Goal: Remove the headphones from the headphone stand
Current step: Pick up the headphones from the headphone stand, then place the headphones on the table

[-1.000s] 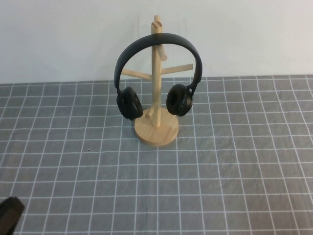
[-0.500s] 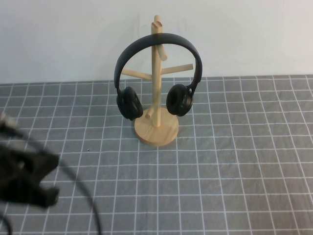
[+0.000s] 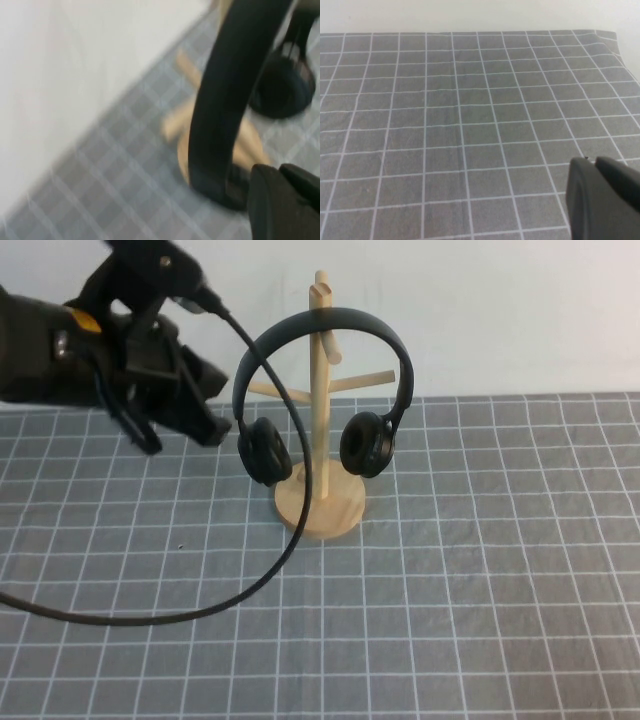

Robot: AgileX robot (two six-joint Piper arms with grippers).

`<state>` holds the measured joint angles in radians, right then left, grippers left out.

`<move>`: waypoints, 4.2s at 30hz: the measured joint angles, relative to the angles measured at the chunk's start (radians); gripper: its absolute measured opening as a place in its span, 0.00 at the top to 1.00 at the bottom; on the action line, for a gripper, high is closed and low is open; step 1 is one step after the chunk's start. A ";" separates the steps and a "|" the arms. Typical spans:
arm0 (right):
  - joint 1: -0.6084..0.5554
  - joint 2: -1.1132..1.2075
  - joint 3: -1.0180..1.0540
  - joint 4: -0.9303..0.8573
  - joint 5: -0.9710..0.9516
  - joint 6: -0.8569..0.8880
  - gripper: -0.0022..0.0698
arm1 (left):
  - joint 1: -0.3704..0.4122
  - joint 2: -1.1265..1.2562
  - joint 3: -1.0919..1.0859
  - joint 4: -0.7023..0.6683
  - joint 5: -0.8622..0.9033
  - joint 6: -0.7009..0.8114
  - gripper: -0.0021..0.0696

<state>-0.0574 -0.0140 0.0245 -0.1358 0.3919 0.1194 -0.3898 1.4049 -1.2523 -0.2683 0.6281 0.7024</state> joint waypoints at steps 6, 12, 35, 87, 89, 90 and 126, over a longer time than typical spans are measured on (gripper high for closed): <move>0.000 0.000 0.000 0.000 0.000 0.000 0.98 | 0.000 0.029 -0.009 -0.310 -0.101 0.456 0.97; 0.000 0.000 0.000 0.000 0.000 0.000 0.98 | 0.000 0.061 -0.009 -0.488 -0.092 0.766 0.65; 0.000 0.000 0.000 0.000 0.000 0.000 0.98 | -0.014 0.260 -0.009 -0.557 -0.457 0.845 0.19; 0.000 0.000 0.000 0.000 0.000 0.000 0.98 | -0.053 -0.292 -0.021 -0.229 0.121 -0.018 0.90; 0.000 0.000 0.000 0.000 0.000 0.000 0.98 | -0.053 -0.294 -0.021 -0.154 0.169 -0.158 0.89; 0.000 0.000 0.000 0.000 0.000 0.000 0.98 | -0.053 -0.294 -0.021 -0.120 0.199 -0.223 0.89; 0.000 0.000 0.000 0.000 0.000 0.000 0.98 | -0.199 0.447 0.226 0.151 -0.010 -0.469 0.89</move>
<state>-0.0574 -0.0140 0.0245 -0.1358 0.3919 0.1194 -0.5885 1.8517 -1.0266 -0.1177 0.6178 0.2339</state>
